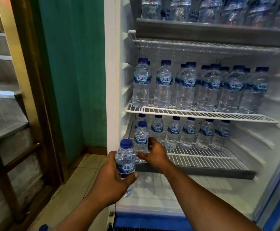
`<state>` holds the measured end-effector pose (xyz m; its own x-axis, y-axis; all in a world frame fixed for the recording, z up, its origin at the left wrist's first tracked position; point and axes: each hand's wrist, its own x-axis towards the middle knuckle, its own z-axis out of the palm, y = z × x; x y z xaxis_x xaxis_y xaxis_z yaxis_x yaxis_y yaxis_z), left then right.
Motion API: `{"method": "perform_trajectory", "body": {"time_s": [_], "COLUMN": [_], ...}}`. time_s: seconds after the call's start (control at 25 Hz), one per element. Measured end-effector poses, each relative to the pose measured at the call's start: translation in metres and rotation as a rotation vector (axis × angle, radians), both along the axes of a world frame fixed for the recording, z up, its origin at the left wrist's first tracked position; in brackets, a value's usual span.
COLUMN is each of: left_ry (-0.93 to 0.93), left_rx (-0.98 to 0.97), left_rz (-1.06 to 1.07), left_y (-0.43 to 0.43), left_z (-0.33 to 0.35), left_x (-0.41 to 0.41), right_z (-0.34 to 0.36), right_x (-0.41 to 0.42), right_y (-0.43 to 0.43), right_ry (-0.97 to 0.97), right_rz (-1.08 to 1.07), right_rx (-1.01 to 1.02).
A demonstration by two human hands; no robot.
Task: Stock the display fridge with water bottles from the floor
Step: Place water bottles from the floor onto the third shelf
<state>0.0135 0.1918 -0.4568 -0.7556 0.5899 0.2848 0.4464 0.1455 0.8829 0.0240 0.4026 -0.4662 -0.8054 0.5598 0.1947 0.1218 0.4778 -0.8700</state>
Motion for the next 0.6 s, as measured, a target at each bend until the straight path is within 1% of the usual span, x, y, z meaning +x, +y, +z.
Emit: {"method": "perform_trajectory", "body": {"time_s": [0.08, 0.12, 0.2, 0.24, 0.28, 0.36, 0.4, 0.44, 0.48, 0.52, 0.6], "left_ry": [-0.020, -0.043, -0.123, -0.161, -0.191, -0.233, -0.256, -0.282, -0.306, -0.319, -0.298], "left_rx": [0.005, 0.018, 0.058, 0.074, 0.082, 0.097, 0.111, 0.126, 0.135, 0.135, 0.120], "left_rz": [-0.017, -0.024, -0.044, -0.055, -0.066, -0.100, -0.123, -0.148, -0.176, -0.202, -0.236], "left_y": [0.002, 0.002, 0.004, 0.005, 0.007, 0.014, 0.018, 0.022, 0.026, 0.030, 0.036], "left_z": [0.005, 0.007, 0.009, 0.010, 0.011, 0.012, 0.013, 0.015, 0.017, 0.019, 0.023], "left_x": [0.002, 0.003, 0.004, 0.004, 0.004, 0.006, 0.007, 0.009, 0.012, 0.015, 0.018], "right_z": [0.000, 0.001, 0.004, 0.007, 0.012, 0.023, 0.027, 0.030, 0.030, 0.028, 0.027], "right_x": [0.006, 0.013, 0.033, 0.046, 0.061, 0.087, 0.096, 0.100, 0.101, 0.100, 0.099], "right_y": [0.002, 0.003, 0.002, 0.001, -0.001, -0.012, -0.020, -0.028, -0.034, -0.039, -0.041], "right_ry": [-0.025, 0.004, 0.145, 0.194, 0.200, 0.099, 0.022, -0.036, -0.056, -0.042, 0.017], "right_rz": [-0.015, -0.054, -0.114, -0.083, 0.016, 0.367, 0.516, 0.583, 0.572, 0.518, 0.432], "right_rx": [0.010, -0.003, -0.065, -0.106, -0.144, -0.227, -0.237, -0.190, -0.120, -0.075, -0.099]}}
